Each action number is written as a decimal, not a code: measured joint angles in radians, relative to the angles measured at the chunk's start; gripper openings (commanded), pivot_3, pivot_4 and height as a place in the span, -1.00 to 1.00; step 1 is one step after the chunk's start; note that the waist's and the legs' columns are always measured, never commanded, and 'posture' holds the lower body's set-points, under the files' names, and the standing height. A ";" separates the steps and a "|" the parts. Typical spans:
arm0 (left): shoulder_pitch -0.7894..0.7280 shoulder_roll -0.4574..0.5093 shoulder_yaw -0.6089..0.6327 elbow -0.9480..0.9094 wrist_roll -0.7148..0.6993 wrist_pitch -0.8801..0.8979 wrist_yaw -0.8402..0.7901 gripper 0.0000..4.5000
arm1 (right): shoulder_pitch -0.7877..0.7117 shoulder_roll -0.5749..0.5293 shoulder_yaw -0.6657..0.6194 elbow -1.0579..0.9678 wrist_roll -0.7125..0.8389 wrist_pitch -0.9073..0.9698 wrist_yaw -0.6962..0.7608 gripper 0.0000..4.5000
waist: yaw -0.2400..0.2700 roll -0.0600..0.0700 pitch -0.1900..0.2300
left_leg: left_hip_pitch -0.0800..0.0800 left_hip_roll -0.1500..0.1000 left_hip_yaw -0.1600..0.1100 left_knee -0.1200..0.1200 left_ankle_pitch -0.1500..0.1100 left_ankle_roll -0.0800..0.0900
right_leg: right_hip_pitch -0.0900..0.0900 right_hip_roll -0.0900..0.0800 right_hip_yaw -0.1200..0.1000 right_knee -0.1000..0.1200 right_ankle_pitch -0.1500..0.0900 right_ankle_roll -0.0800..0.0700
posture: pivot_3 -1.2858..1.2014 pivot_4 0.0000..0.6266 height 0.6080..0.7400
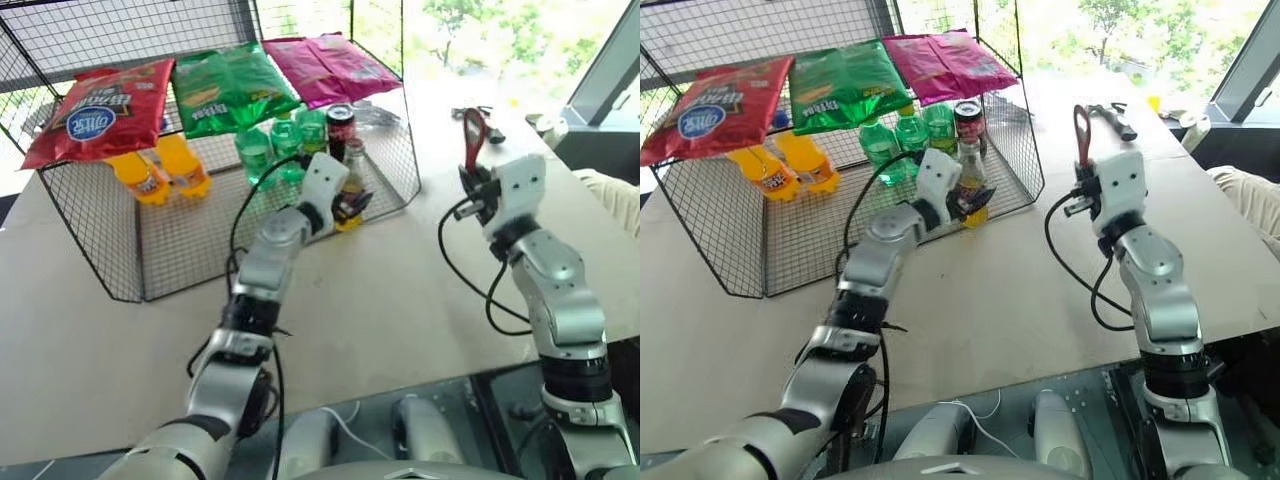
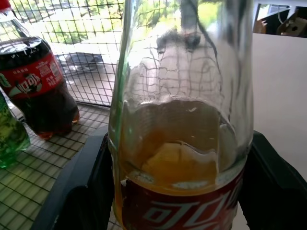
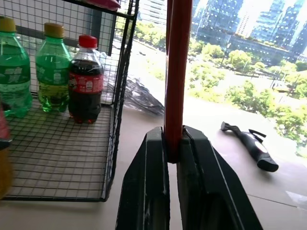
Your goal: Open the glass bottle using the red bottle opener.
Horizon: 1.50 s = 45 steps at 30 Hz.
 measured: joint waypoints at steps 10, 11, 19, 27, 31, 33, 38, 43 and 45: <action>0.168 0.106 -0.033 -0.306 -0.154 0.234 -0.086 0.20 | -0.007 0.016 0.013 0.020 -0.014 -0.039 0.000 -1.00 | -0.007 0.000 0.000 | 0.003 0.002 0.003 0.000 0.000 0.000 | 0.000 0.002 0.003 0.001 0.000 0.000 | 0.03 -0.52 1.00; 0.175 0.111 -0.039 -0.308 -0.152 0.216 -0.087 0.20 | -0.004 0.018 0.015 0.022 -0.016 -0.039 0.000 -1.00 | -0.006 0.000 0.000 | 0.003 0.002 0.003 0.000 0.000 0.000 | 0.001 0.002 0.003 0.001 0.000 0.000 | 0.03 -0.52 1.00; 0.247 0.134 -0.063 -0.290 -0.136 0.043 -0.097 0.99 | -0.001 0.028 0.031 0.022 -0.024 -0.046 0.004 -1.00 | -0.005 0.001 0.000 | 0.004 0.002 0.004 0.000 0.000 0.000 | 0.001 0.002 0.004 0.001 0.000 0.000 | 0.03 -0.52 1.00; 0.248 0.094 -0.040 -0.220 -0.124 -0.108 -0.063 0.99 | 0.001 0.029 0.035 0.022 -0.032 -0.060 0.005 -1.00 | 0.001 0.000 0.000 | 0.002 0.002 0.004 0.000 0.000 0.000 | 0.000 0.001 0.004 0.000 0.000 0.000 | 0.03 -0.52 1.00; 0.258 0.073 0.006 -0.220 -0.172 -0.196 -0.076 0.99 | 0.006 0.029 0.035 0.028 -0.033 -0.062 0.007 -1.00 | 0.002 0.001 0.000 | 0.003 0.002 0.004 0.000 0.000 0.000 | 0.000 0.001 0.004 0.000 0.000 0.000 | 0.03 -0.52 1.00; 0.276 0.073 0.020 -0.222 -0.194 -0.211 -0.091 0.99 | 0.006 0.029 0.037 0.033 -0.034 -0.064 0.007 -1.00 | 0.003 0.001 0.000 | 0.002 0.002 0.004 0.000 0.000 0.000 | 0.000 0.001 0.004 0.000 0.000 0.000 | 0.03 -0.52 1.00; 0.291 0.073 0.026 -0.229 -0.226 -0.217 -0.111 0.99 | 0.008 0.029 0.045 0.038 -0.035 -0.071 0.014 -1.00 | 0.012 0.001 0.000 | 0.002 0.002 0.004 0.000 0.000 0.000 | 0.000 0.001 0.003 0.000 0.000 0.000 | 0.03 -0.52 1.00; 0.304 0.063 0.020 -0.246 -0.254 -0.218 -0.132 0.99 | 0.009 0.029 0.046 0.041 -0.036 -0.079 0.022 -1.00 | 0.013 0.001 0.000 | 0.002 0.002 0.004 0.000 0.000 0.000 | 0.000 0.001 0.003 0.000 0.000 0.000 | 0.03 -0.52 1.00; 0.304 0.060 0.009 -0.257 -0.261 -0.218 -0.138 0.99 | 0.010 0.029 0.047 0.041 -0.037 -0.081 0.026 -1.00 | 0.014 0.001 0.000 | 0.002 0.002 0.004 0.000 0.000 0.000 | 0.000 0.001 0.003 0.000 0.000 0.000 | 0.03 -0.52 1.00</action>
